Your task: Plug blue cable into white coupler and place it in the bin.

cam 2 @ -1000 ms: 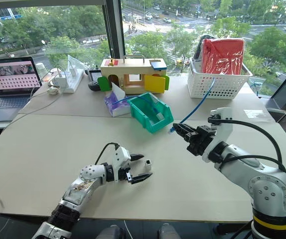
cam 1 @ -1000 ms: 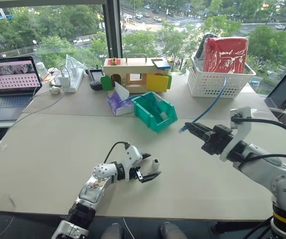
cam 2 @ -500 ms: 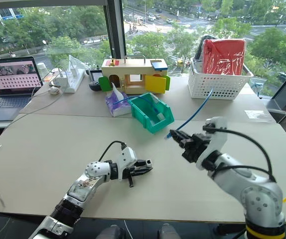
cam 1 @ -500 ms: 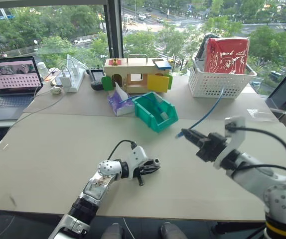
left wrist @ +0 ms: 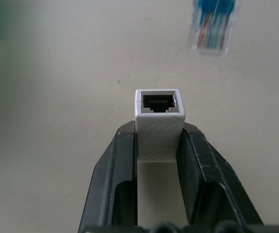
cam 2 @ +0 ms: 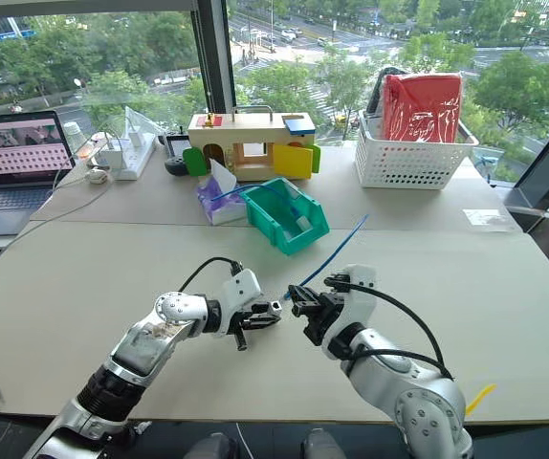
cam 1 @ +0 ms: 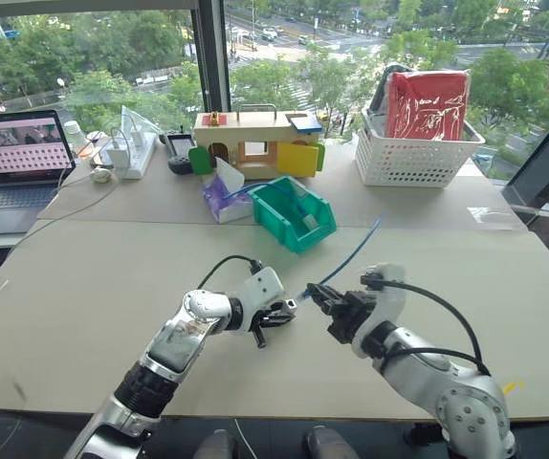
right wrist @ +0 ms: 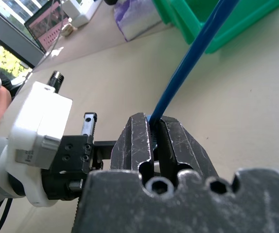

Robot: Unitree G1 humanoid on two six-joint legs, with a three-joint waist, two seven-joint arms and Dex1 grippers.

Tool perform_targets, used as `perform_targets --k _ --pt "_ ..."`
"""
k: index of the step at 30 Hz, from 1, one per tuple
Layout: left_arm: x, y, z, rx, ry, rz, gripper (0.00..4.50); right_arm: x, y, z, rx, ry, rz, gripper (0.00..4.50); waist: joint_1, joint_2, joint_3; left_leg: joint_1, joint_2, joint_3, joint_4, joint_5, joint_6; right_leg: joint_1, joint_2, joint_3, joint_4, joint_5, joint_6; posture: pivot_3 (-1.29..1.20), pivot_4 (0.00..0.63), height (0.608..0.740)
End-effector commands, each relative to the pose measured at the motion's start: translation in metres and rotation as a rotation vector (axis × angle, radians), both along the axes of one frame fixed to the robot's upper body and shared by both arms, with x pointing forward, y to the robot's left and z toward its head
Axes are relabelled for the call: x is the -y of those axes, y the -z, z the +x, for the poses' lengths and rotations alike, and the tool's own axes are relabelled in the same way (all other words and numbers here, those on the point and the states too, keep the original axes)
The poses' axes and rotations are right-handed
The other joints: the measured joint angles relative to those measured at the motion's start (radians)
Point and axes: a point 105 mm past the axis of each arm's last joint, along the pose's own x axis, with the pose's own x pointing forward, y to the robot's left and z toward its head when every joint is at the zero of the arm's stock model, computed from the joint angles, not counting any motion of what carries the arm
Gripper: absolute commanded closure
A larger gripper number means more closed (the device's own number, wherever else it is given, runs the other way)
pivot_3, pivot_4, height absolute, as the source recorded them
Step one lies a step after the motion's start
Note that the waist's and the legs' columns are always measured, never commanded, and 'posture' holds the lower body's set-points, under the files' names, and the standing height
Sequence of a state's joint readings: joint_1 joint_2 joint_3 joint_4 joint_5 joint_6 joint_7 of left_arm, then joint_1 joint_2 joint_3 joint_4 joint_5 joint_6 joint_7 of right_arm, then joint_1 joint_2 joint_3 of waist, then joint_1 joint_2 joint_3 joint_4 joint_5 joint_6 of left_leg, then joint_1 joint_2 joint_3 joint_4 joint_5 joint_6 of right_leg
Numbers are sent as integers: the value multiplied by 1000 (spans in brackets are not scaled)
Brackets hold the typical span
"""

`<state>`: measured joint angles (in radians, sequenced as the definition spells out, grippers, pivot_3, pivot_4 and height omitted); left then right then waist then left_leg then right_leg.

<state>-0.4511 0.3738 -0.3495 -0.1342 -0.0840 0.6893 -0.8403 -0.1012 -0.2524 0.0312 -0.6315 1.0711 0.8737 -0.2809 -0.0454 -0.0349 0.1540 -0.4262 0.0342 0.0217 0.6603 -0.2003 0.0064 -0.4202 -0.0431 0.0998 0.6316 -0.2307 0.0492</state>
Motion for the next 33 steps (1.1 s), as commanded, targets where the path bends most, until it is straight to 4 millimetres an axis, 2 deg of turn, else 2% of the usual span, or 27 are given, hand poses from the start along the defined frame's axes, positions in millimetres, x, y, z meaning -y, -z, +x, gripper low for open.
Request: perform_targets --k 1,5,12,22,33 --pt "6 4 -9 -100 3 -48 3879 -4 -3 4 13 -18 19 4500 2 0 0 0 0 0 0 0 0 0 0 0 0 0 0 0 150 740" --pt "7 1 -11 -154 -5 -103 3879 -6 1 7 0 -25 25 4500 2 0 0 0 0 0 0 0 0 0 0 0 0 0 0 0 150 740" --pt "8 0 -12 -153 0 -101 3879 -8 6 7 -19 -38 17 4500 2 0 0 0 0 0 0 0 0 0 0 0 0 0 0 0 150 740" --pt "7 -2 -13 -152 -17 -99 3879 -5 16 1 -63 -49 -80 4500 2 0 0 0 0 0 0 0 0 0 0 0 0 0 0 0 150 740" --pt "9 -5 -15 -140 -42 -68 3879 -7 18 -3 -63 -102 -210 4500 1 0 0 0 0 0 0 0 0 0 0 0 0 0 0 0 150 740"
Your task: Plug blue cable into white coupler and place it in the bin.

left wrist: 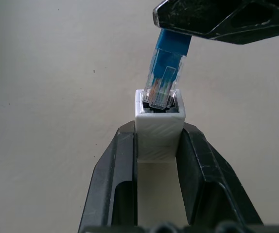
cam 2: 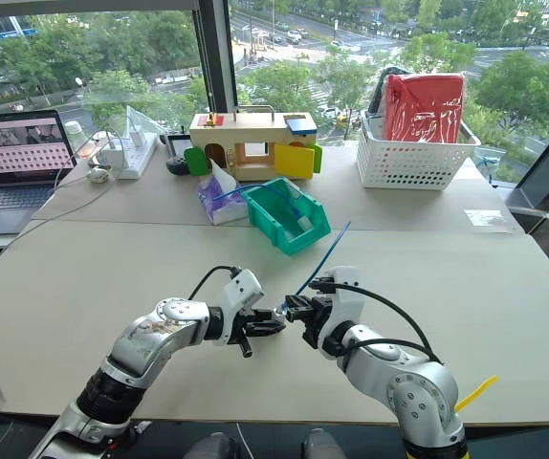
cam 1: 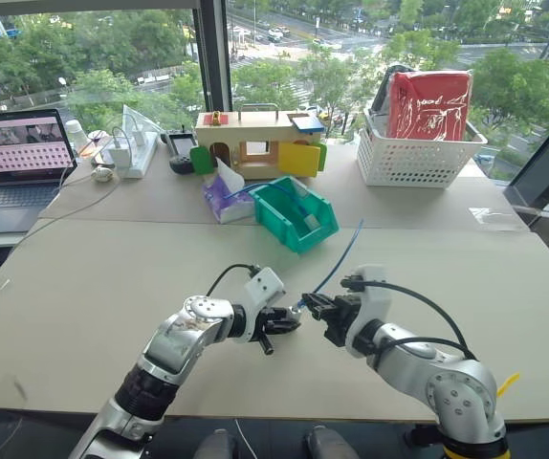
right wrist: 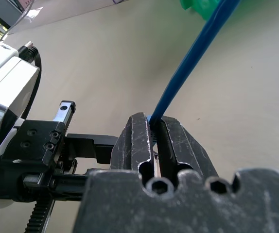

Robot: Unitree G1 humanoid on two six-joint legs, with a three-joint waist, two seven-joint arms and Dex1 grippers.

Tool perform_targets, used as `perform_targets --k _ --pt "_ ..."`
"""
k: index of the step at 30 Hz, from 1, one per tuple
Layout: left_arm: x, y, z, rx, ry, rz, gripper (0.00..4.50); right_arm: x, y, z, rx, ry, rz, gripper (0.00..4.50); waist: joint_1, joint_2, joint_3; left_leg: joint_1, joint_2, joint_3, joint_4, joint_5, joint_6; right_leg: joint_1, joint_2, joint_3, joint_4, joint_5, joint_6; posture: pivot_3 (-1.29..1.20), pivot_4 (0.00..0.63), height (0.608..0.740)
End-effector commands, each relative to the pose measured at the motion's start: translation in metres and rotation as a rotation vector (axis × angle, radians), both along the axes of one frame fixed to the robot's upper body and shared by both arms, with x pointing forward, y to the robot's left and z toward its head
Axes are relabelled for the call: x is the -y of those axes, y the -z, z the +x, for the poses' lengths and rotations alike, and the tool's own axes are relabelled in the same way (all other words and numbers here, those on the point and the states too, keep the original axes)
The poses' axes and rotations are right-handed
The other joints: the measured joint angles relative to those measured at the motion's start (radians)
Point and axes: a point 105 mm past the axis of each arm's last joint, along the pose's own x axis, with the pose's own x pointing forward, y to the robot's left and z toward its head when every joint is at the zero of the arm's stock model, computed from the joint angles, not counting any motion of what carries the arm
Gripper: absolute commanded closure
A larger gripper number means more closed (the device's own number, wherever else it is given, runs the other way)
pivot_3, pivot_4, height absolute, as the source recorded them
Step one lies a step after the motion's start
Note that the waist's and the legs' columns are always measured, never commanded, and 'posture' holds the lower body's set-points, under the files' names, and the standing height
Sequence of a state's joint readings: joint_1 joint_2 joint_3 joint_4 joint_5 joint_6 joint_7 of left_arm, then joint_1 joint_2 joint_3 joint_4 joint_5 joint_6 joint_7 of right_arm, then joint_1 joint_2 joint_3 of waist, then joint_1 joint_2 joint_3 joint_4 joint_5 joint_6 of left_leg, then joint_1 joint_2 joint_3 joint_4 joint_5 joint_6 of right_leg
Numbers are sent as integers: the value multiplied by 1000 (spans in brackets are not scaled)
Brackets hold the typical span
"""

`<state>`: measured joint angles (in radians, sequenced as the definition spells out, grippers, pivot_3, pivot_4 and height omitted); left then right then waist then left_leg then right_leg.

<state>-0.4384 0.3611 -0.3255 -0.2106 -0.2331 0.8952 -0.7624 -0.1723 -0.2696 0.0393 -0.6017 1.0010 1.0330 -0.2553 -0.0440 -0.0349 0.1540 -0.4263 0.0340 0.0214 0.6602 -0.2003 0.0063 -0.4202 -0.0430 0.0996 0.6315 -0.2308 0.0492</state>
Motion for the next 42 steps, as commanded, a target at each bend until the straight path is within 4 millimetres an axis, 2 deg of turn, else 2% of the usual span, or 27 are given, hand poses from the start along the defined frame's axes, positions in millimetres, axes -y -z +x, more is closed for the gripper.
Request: perform_targets --k 1,11,17,29,35,42 --pt "5 -5 -4 19 16 3 3879 -2 6 -7 -23 -35 -59 4500 0 0 0 0 0 0 0 0 0 0 0 0 0 0 0 0 150 740" --pt "11 -8 -4 8 -9 25 3879 -6 9 -12 -36 -95 -123 4500 2 0 0 0 0 0 0 0 0 0 0 0 0 0 1 0 150 740" --pt "12 -7 -5 10 -28 79 3879 -15 8 -20 -84 -154 -23 4500 1 0 0 0 0 0 0 0 0 0 0 0 0 -1 1 0 150 740" --pt "18 -14 -8 -6 -47 73 3879 -20 13 -16 -123 -207 -30 4500 -1 0 0 1 0 0 0 0 0 1 0 0 0 -1 1 0 150 740" --pt "20 -16 -8 -12 -60 60 3879 -24 24 -17 -174 -250 -50 4500 -1 -1 -1 1 0 0 0 0 0 1 0 0 0 -1 1 0 150 740" --pt "18 -14 -12 -33 -105 33 3879 -4 44 -21 -225 -258 -166 4500 1 -1 -2 1 0 0 0 0 0 1 0 0 -1 -1 1 0 150 740"
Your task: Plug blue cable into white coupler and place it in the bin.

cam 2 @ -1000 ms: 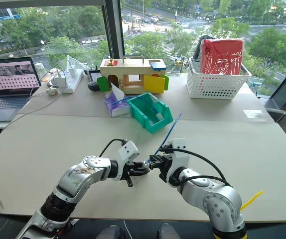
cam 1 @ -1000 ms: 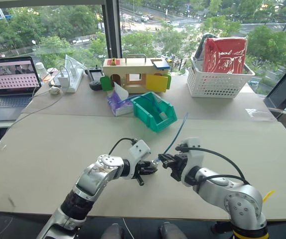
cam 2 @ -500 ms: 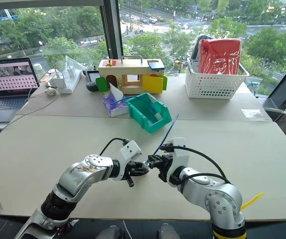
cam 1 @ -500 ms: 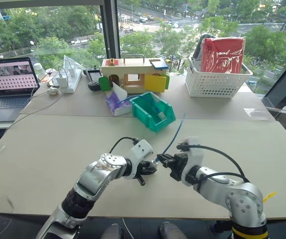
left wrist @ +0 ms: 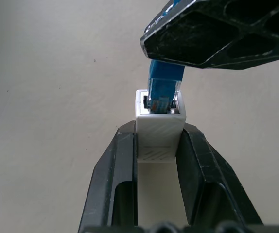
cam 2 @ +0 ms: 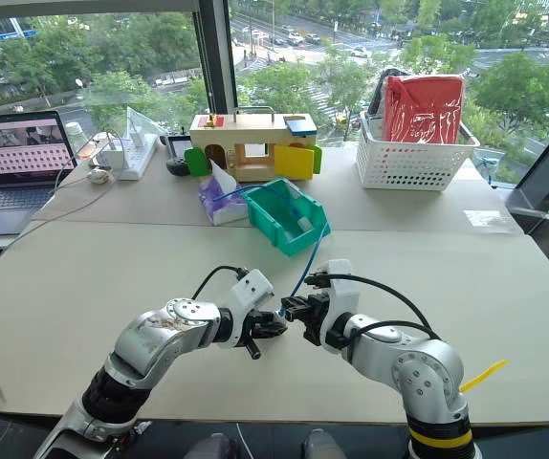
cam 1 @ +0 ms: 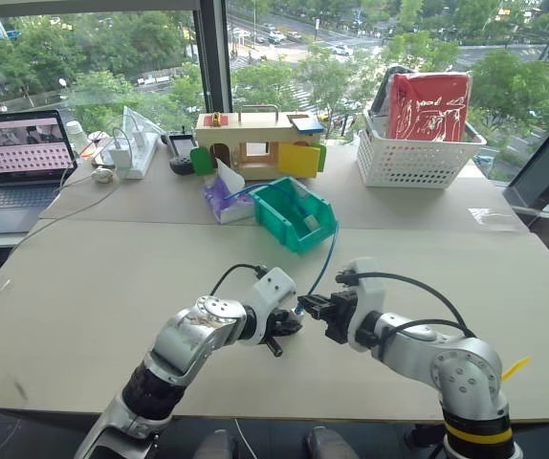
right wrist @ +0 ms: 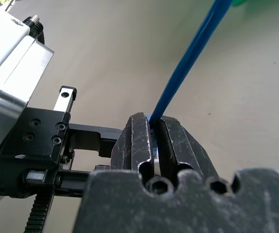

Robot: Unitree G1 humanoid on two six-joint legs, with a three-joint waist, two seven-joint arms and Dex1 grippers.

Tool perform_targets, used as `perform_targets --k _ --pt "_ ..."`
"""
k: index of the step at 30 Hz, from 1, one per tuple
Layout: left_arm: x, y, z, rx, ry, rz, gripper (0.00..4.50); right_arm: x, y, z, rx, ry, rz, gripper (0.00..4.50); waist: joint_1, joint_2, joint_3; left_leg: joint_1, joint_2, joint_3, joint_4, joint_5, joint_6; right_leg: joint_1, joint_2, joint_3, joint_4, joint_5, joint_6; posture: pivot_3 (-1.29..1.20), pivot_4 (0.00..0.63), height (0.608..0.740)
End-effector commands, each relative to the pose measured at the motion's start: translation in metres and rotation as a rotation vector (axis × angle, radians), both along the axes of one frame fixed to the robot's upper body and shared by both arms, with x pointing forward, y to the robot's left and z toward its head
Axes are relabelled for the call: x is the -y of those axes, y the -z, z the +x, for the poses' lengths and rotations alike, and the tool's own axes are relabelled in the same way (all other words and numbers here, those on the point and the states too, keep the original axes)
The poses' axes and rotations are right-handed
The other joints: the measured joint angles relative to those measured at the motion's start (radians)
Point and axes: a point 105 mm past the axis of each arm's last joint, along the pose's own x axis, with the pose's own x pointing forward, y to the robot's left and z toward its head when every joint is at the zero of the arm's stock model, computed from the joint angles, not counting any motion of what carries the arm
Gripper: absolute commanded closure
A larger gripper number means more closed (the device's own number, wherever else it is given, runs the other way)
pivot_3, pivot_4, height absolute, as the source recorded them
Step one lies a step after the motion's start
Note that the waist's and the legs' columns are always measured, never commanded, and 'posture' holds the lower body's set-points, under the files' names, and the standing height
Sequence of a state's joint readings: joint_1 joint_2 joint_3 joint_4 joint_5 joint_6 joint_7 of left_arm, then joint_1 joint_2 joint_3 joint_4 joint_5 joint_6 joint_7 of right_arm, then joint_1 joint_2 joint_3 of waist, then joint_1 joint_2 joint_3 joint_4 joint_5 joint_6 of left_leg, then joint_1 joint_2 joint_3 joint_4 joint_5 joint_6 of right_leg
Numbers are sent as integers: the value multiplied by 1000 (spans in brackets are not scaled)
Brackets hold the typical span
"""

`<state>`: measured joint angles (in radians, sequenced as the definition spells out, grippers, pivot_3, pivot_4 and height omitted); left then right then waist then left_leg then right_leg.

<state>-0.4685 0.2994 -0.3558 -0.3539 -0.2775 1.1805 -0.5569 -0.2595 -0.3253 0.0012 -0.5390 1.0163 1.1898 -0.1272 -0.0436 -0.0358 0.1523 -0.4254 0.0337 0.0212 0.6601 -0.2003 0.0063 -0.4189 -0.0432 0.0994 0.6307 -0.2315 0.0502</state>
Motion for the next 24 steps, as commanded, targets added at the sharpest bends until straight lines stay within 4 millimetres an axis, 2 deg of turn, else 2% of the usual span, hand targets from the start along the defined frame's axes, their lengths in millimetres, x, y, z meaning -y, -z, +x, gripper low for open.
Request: perform_targets --k 1,5,13,21,22,24 --pt "4 -10 -3 20 -8 -44 3879 -4 40 -24 -166 -116 -108 4500 1 0 -2 0 0 0 0 0 0 0 0 0 0 0 0 0 150 740" --pt "3 -9 -2 12 -24 -56 3879 -2 47 -25 -169 -135 -154 4500 1 -1 -6 0 0 0 0 0 0 1 0 0 -1 0 0 0 150 740" --pt "7 -7 -3 3 -24 -74 3879 20 62 -26 -154 -140 -322 4500 5 -1 -11 2 0 -1 0 0 0 4 0 -1 -2 0 0 0 150 740" --pt "6 -7 -2 9 -20 -76 3879 30 81 -32 -202 -76 -317 4500 7 -1 -15 6 -1 -3 -1 -1 0 10 -1 -3 -6 -2 0 0 150 740" --pt "6 -7 -2 9 -19 -74 3879 28 83 -32 -216 -64 -295 4500 6 -1 -15 8 0 -3 -1 -1 0 12 -1 -3 -6 -5 -5 0 150 740" --pt "5 -7 -2 13 -15 -66 3879 27 88 -30 -240 -44 -260 4500 3 -2 -17 11 0 -3 -2 -1 -1 14 -1 -3 -6 -6 -6 0 150 740"
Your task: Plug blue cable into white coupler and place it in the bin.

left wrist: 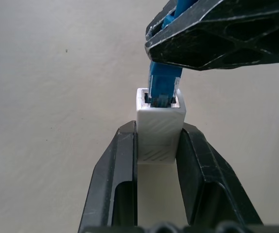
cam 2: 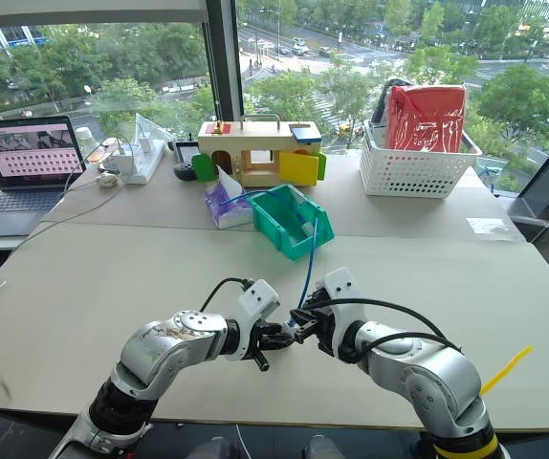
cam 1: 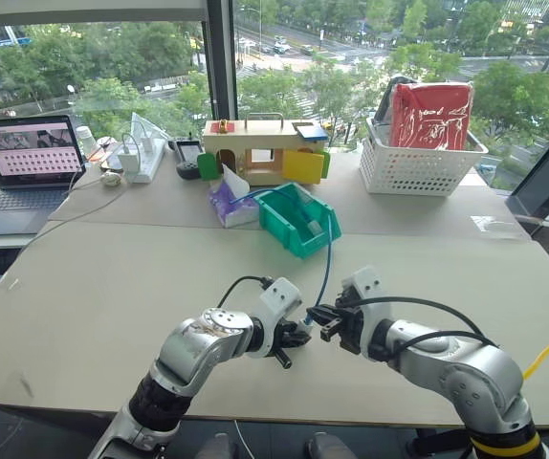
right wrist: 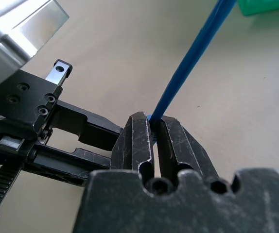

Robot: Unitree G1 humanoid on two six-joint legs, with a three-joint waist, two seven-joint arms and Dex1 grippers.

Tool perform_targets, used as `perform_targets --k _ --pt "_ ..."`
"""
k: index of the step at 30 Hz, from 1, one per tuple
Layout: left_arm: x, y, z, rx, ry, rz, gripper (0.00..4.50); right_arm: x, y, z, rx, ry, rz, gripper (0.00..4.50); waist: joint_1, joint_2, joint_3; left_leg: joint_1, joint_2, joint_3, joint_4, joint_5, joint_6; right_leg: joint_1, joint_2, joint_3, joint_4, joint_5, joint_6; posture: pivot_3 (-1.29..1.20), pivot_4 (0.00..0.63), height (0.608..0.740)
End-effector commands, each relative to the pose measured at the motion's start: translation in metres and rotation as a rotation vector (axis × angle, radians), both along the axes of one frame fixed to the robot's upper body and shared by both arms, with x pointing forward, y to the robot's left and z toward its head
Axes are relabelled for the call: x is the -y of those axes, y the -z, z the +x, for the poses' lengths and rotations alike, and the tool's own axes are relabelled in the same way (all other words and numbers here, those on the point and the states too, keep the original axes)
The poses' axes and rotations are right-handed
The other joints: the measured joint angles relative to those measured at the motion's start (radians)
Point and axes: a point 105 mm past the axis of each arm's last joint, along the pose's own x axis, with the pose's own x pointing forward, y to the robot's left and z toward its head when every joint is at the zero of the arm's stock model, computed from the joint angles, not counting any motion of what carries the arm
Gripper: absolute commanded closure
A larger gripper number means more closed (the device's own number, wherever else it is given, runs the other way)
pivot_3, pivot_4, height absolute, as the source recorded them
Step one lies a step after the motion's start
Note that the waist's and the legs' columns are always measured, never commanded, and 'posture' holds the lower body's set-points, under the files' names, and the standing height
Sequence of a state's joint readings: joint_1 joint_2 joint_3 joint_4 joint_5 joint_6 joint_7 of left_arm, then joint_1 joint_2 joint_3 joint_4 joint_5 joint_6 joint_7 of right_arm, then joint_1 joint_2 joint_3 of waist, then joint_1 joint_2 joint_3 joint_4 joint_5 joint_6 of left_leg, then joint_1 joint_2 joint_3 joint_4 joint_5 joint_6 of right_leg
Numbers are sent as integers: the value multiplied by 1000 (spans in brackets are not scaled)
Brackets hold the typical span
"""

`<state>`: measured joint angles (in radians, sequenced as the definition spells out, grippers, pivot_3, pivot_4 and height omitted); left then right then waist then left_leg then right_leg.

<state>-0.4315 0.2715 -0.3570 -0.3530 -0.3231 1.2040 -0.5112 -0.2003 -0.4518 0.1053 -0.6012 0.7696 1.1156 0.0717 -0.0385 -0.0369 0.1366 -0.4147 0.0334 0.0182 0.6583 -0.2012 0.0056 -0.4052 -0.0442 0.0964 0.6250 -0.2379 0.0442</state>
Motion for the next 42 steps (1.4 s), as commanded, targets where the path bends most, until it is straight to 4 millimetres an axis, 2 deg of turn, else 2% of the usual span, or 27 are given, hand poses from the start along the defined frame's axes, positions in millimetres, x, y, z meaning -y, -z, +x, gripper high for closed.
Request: perform_targets --k 1,7,13,15,17,19,22,25,29,31,32,34,36,39,42 --pt "0 -17 7 80 -1 -37 3879 15 77 -22 -333 66 -78 4500 -3 -2 -2 1 0 0 -1 0 0 0 0 0 0 0 0 0 150 740" --pt "0 -18 11 94 4 -26 3879 7 86 -25 -413 24 -37 4500 -7 -6 -14 10 0 1 -8 0 0 4 0 1 0 -3 -4 0 150 740" --pt "4 -19 12 97 9 -35 3879 8 76 -21 -392 0 -34 4500 -6 -7 -16 15 1 0 -14 0 0 5 0 1 0 -5 -7 0 150 740" --pt "4 -19 9 91 15 -56 3879 15 59 -10 -330 41 23 4500 -5 -7 -16 15 0 0 -14 0 0 5 0 1 0 -5 -7 0 150 740" --pt "7 -22 1 61 50 -111 2857 23 40 -1 -262 79 69 4500 -3 -7 -15 13 0 0 -14 0 0 4 0 1 0 -5 -7 0 150 740" --pt "8 -23 -1 48 53 -138 2240 29 24 4 -213 94 95 4500 -1 -8 -14 8 0 0 -14 0 0 0 0 1 0 -5 -7 0 150 740" --pt "4 -19 3 79 41 -102 1193 40 -3 11 -134 114 120 4500 -6 -1 -8 4 0 0 -14 0 0 -3 -1 2 0 -5 -2 0 150 740" --pt "1 -11 -1 86 70 -94 109 63 -56 28 18 160 162 4500 -5 4 -3 -6 -2 1 -14 0 0 -13 0 2 2 -3 1 0 150 740" --pt "-1 -9 -18 61 166 -155 39 79 -104 48 143 167 140 4500 -3 6 2 -10 -2 0 -14 0 0 -18 0 1 3 1 -4 0 150 740" --pt "-7 -13 -31 36 208 -252 39 73 -139 72 235 119 106 4500 -11 8 4 -10 -2 0 -15 0 0 -18 1 1 2 1 -5 0 150 740" --pt "-11 -15 -35 36 221 -275 39 70 -148 80 260 99 92 4500 -17 9 7 -10 -2 3 -15 0 0 -18 1 3 3 1 -5 0 150 740" --pt "-20 -15 -41 28 236 -303 39 59 -159 96 286 52 77 4500 -16 8 8 -9 -2 3 -15 0 0 -18 1 3 3 1 -5 0 150 740" --pt "-37 -8 -45 12 218 -301 39 39 -163 120 339 -24 0 4500 -22 7 9 -9 -1 3 -15 0 0 -18 1 1 2 0 -5 0 150 740" --pt "-56 5 -50 -35 197 -256 39 23 -163 144 396 -87 -85 4500 -29 6 9 -9 -1 3 -15 0 0 -18 1 2 3 0 -6 0 150 740" --pt "-72 8 -56 -34 156 -261 39 7 -161 164 434 -141 -153 4500 -29 6 10 -9 -1 4 -15 0 0 -19 1 2 3 1 -6 0 150 740"
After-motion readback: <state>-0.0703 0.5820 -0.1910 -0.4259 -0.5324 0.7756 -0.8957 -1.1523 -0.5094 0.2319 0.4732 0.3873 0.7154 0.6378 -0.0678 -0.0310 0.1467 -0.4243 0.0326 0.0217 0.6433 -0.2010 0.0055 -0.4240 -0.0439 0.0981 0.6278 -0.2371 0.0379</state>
